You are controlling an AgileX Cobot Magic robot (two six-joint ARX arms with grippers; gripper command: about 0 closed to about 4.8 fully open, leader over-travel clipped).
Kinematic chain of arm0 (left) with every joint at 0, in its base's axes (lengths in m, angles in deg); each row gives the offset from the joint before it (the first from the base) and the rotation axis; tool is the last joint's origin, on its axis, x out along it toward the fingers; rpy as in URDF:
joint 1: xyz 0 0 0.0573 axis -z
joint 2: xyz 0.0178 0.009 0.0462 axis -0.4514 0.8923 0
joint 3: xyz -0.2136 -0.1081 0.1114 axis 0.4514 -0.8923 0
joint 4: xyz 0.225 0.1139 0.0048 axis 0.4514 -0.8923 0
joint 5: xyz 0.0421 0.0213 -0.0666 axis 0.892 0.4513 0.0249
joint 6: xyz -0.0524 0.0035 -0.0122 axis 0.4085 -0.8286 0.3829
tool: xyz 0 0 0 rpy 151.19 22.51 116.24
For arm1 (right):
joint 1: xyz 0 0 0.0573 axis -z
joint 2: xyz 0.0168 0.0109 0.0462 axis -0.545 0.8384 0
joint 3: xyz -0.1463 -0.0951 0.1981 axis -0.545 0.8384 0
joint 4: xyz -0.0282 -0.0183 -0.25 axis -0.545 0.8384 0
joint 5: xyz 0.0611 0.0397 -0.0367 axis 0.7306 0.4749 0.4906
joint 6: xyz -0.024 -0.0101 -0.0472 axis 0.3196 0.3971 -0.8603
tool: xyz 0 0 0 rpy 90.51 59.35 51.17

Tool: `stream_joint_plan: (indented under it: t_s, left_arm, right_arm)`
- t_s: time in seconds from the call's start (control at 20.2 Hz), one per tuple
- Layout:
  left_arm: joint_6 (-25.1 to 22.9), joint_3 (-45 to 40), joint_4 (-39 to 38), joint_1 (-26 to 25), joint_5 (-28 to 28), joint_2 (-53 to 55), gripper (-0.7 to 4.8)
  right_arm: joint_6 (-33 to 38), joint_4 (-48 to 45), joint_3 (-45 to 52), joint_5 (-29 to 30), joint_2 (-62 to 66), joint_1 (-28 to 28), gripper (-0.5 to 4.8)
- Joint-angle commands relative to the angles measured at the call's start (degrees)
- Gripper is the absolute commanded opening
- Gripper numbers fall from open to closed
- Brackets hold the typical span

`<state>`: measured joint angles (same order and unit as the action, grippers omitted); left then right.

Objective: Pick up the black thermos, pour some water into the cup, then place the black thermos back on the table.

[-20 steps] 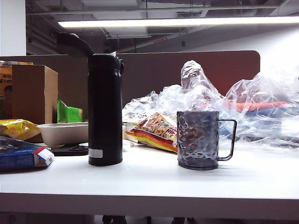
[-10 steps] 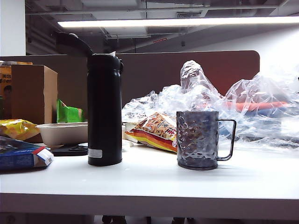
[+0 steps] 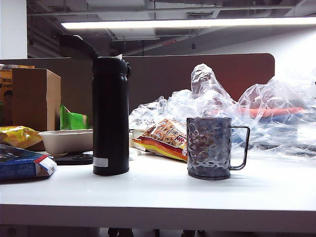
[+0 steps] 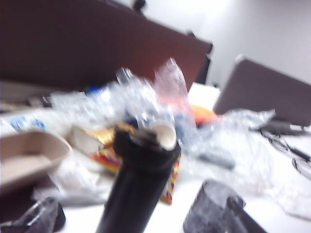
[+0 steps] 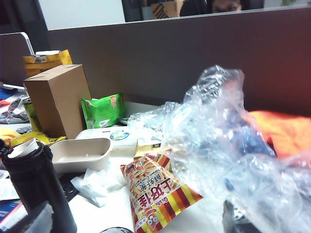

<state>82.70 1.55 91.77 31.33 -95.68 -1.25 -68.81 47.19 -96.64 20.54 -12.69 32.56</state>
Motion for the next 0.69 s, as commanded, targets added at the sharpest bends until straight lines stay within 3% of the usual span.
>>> stream_joint_plan:
  t_s: [0.05, 0.35, 0.55, 0.69]
  left_arm:
    - [-1.38, 0.42, 0.94, 6.54, 11.10, 5.77, 4.79]
    - [-5.18, 0.39, 6.25, 16.87, 20.02, 18.71, 4.79]
    - [-9.31, 0.39, 14.58, 20.65, 24.09, 27.67, 4.79]
    - [-9.22, 0.42, 20.37, 20.90, 25.16, 33.51, 4.79]
  right_arm:
    - [-3.63, -0.72, -0.13, -7.37, 0.17, -6.27, 4.79]
    - [-4.55, -0.83, -0.11, -18.38, 4.35, -20.63, 4.79]
    - [-5.25, -1.14, -0.11, -20.61, 8.09, -23.74, 4.79]
    - [-5.51, -1.25, -0.11, -20.81, 9.14, -23.69, 4.79]
